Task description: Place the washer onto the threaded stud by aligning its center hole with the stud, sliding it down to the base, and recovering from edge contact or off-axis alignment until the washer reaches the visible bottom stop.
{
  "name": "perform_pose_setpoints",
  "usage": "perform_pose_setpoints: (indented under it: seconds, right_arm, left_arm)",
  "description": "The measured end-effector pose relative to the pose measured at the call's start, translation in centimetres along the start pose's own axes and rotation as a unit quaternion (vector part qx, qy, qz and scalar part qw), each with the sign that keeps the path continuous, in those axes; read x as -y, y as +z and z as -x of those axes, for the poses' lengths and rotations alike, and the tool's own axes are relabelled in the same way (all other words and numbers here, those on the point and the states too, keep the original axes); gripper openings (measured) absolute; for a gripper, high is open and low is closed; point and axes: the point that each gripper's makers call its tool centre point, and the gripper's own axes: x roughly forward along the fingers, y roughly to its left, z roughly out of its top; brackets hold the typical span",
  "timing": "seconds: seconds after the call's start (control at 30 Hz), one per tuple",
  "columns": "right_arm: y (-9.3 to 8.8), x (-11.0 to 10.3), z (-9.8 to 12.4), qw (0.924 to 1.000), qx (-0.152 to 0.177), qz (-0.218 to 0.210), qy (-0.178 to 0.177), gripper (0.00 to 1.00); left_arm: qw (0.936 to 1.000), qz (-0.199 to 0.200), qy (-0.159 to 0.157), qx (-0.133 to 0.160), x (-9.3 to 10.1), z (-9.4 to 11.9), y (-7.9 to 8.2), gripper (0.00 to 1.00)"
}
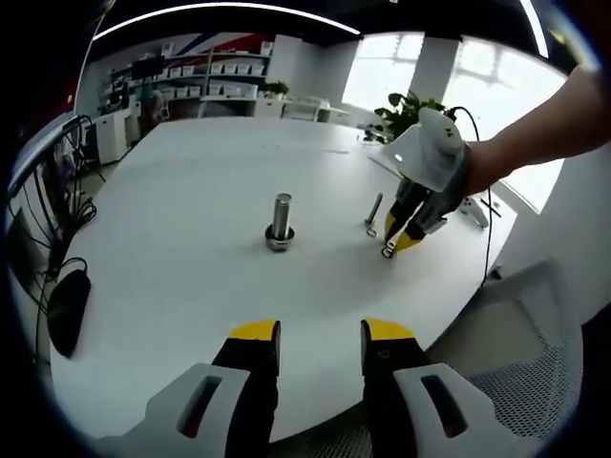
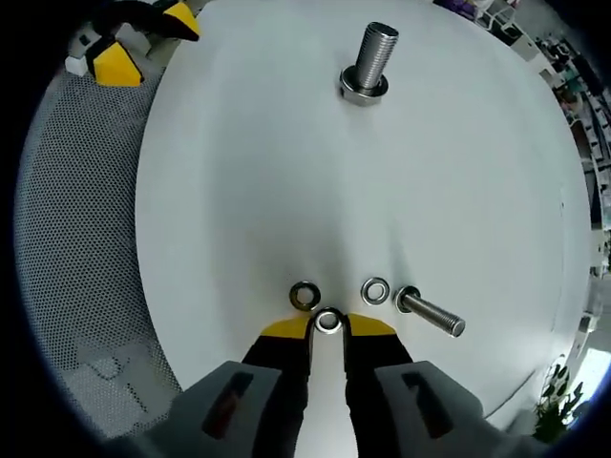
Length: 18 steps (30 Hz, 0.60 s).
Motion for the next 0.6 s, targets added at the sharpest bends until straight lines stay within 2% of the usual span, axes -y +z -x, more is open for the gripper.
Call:
perform_pose_setpoints:
  seconds: [0.13, 0.33, 0.5, 0.57, 0.6]
  right_arm:
    - [-0.02, 0.03, 0.04, 0.9999, 0.003, -0.008, -0.005, 0.15]
    - [-0.17, 0.19, 0.1, 0.9963, 0.031, -0.081, -0.003, 0.15]
    - [-0.43, 0.11, 0.16, 0.9954, 0.054, -0.077, -0.019, 0.15]
    - [-0.36, 0.21, 0.22, 0.994, 0.06, -0.089, -0.016, 0.15]
    - [-0.37, 0.29, 0.12, 0.9921, 0.062, -0.109, -0.01, 0.15]
  left_arm:
    - [1.0, 0.0, -0.001, 0.001, 0.02, 0.05, 0.04, 0.32]
    - [1.0, 0.001, 0.0, 0.003, -0.07, 0.05, 0.09, 0.32]
    - [1.0, 0.0, -0.001, 0.003, 0.01, 0.09, 0.14, 0.32]
    - [1.0, -0.001, 0.001, 0.003, -0.03, 0.08, 0.08, 0.31]
    - [1.0, -0.001, 0.0, 0.003, -0.03, 0.09, 0.09, 0.31]
